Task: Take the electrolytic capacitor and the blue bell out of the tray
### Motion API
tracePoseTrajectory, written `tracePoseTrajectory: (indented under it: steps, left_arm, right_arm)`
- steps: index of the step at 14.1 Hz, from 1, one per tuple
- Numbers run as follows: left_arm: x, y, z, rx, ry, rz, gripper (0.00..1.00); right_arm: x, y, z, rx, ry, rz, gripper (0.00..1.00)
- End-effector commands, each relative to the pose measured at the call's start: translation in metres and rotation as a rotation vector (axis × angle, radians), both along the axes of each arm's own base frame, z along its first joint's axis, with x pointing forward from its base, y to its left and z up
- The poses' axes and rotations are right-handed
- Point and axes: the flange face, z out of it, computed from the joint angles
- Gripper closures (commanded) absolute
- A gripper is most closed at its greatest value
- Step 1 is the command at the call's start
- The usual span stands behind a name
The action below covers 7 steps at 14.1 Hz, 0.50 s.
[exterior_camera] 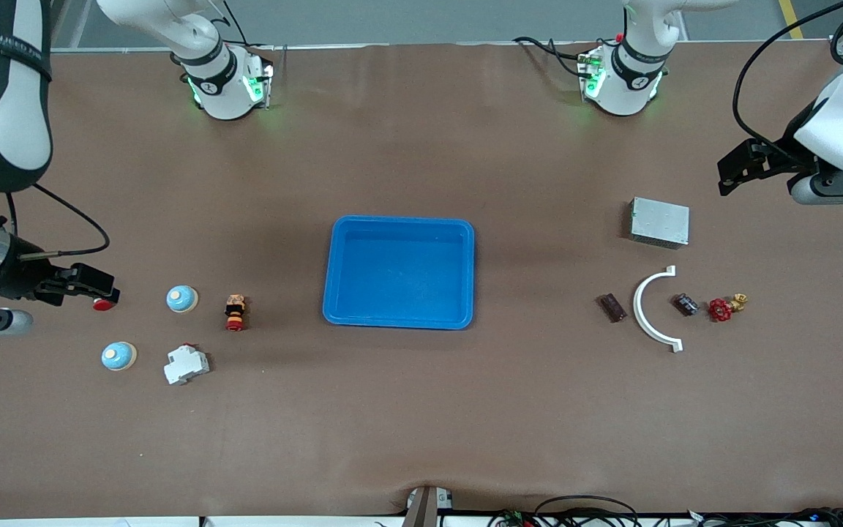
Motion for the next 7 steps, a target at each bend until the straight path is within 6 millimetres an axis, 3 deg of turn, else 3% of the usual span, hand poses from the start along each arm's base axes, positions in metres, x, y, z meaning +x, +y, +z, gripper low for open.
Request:
tracePoseTrajectory:
  steps: [1,7]
  left_arm:
    - [0.003,-0.001,0.003,0.017,-0.013,-0.004,0.0]
    - [0.003,-0.001,0.003,0.018,-0.013,-0.005,0.0]
  right_arm:
    - [-0.013,-0.013,0.019,-0.036,-0.017,-0.019,0.0]
    - [-0.013,-0.039,0.041,-0.071,-0.062,-0.033,0.0]
